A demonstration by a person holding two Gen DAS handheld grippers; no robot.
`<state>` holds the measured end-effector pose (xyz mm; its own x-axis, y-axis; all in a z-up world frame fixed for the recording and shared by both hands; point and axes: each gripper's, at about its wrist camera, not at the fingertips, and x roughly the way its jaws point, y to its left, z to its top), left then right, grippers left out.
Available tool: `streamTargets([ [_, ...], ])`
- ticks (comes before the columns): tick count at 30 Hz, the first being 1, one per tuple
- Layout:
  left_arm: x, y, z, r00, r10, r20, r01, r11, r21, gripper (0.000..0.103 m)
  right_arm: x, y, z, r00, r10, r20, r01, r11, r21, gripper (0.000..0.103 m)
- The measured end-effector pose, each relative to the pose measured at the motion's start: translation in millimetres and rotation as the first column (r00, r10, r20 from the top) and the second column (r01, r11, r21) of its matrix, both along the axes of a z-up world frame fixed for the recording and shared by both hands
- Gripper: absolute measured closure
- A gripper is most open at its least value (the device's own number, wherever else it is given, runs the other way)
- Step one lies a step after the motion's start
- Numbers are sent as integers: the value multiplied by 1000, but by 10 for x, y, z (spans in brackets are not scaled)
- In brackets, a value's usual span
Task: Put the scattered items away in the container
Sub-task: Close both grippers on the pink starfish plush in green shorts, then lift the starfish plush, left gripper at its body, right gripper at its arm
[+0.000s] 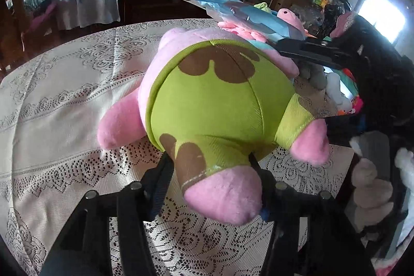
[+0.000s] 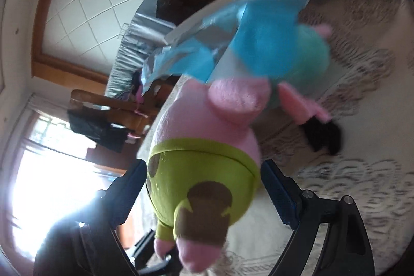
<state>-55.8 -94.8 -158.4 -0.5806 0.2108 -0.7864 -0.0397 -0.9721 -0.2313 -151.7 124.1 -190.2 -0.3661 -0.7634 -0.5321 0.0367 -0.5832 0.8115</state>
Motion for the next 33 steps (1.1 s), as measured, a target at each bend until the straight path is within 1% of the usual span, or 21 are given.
streamTargets([
  [1,20,-36,17,1000,-2,0,2,1000,-15,53,-20,-85,-53,1000,19,21,-19,1000,6,12],
  [2,50,-89,38,1000,11,2,-10,999,-53,54,-18,-175,-87,998,42,38,-42,999,11,12],
  [4,123,-237,90,999,40,-2,-40,990,-135,56,100,-359,-57,995,96,24,-96,995,12,12],
  [5,157,-361,120,997,71,-6,-71,985,-156,56,181,-433,-11,992,124,7,-124,992,17,12],
  [6,191,-486,149,995,102,-11,-102,979,-176,56,299,-534,33,987,158,-11,-158,987,-13,12],
  [7,196,-636,168,990,142,-12,-141,971,-193,56,363,-630,35,982,190,-12,-190,981,-39,13],
  [9,203,-936,205,975,221,-16,-219,949,-226,56,470,-819,38,972,234,-14,-235,969,-78,13],
  [10,172,-1053,200,966,259,-16,-255,933,-254,56,513,-910,39,969,247,-16,-248,965,-91,13],
  [12,105,-1272,166,945,326,-12,-313,894,-320,56,606,-942,96,970,242,-16,-242,967,-74,13],
  [13,70,-1375,136,935,355,-9,-335,872,-357,56,659,-896,161,970,241,-29,-243,969,-43,13],
  [15,96,-1528,144,936,351,16,-333,900,-281,56,739,-740,274,974,221,-58,-220,975,11,13],
  [16,129,-1554,165,938,346,11,-331,907,-261,55,767,-628,323,977,200,-74,-198,980,34,13],
  [17,168,-1556,200,940,340,1,-330,912,-244,53,779,-497,349,982,177,-71,-175,984,36,13],
  [18,208,-1558,234,942,334,-9,-328,917,-227,40,782,-351,367,986,152,-71,-150,988,32,13],
  [19,248,-1559,268,944,329,-20,-325,922,-211,20,782,-215,387,989,123,-76,-120,992,46,13],
  [21,304,-1517,330,947,319,-32,-320,931,-174,3,760,-18,433,993,71,-96,-64,995,80,12],
  [23,364,-1472,395,950,311,-43,-314,938,-146,3,727,159,471,993,23,-119,-11,995,102,8],
  [24,387,-1446,423,949,314,-38,-316,938,-141,3,708,214,473,993,7,-120,5,995,99,8],
  [27,548,-1406,495,942,335,-29,-336,935,-114,3,665,251,357,996,-12,-86,20,995,101,8],
  [29,643,-1380,529,940,340,-36,-342,935,-93,3,636,276,279,998,-24,-63,31,994,102,8],
  [33,808,-1283,558,945,326,-37,-327,944,-46,3,610,155,31,1000,7,4,-7,997,72,8],
])
